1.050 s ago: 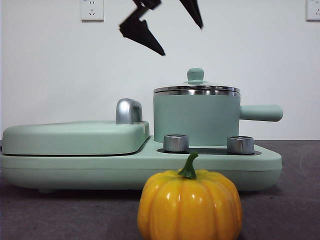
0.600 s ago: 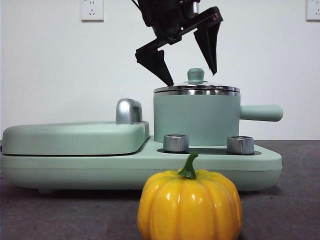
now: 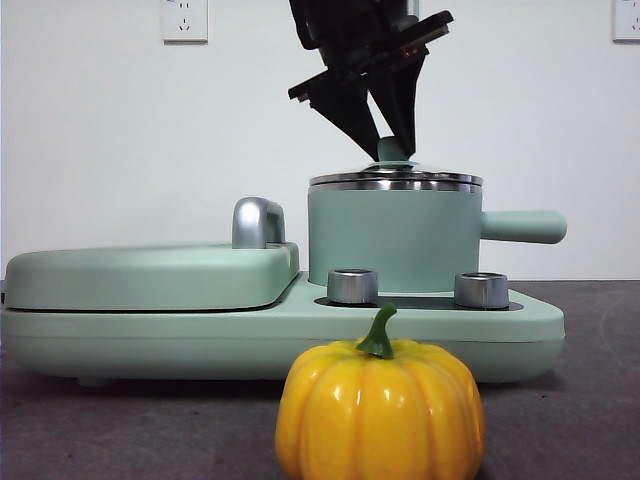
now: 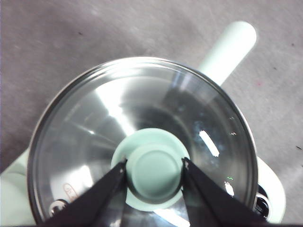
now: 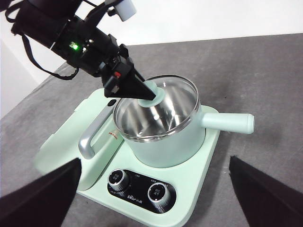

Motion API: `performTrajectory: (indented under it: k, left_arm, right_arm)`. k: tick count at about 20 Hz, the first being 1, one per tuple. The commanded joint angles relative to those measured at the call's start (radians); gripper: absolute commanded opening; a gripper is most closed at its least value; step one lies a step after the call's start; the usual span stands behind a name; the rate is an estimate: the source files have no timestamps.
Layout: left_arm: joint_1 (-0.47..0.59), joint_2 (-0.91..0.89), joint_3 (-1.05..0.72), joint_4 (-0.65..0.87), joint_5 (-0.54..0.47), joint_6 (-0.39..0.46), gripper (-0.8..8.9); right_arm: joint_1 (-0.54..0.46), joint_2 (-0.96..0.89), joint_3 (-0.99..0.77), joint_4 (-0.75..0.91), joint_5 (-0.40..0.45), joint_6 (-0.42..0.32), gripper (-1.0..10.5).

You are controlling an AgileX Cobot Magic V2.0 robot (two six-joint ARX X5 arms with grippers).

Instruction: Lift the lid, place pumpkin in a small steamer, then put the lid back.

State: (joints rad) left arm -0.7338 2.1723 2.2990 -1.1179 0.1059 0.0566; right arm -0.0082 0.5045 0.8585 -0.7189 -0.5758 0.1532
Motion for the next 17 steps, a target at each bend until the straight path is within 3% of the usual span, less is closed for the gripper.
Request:
performTrajectory:
  k: [1, 8, 14, 17]
  left_arm:
    - [-0.014, 0.033, 0.019, -0.010, 0.013, 0.011, 1.39]
    - [-0.013, 0.033, 0.072, -0.023, 0.013, 0.022, 1.39]
    - [-0.007, 0.033, 0.231, -0.110, -0.006, 0.029, 1.39]
    - [0.009, 0.031, 0.264, -0.171, -0.014, 0.031, 1.39]
  right_arm:
    - [-0.001, 0.004, 0.014, 0.007, -0.003, -0.008, 5.0]
    - [-0.001, 0.004, 0.014, 0.005, -0.007, -0.006, 5.0]
    - [0.007, 0.064, 0.022, 0.000, -0.191, 0.023, 5.0]
    - [0.072, 0.113, 0.042, 0.000, -0.210, 0.072, 5.0]
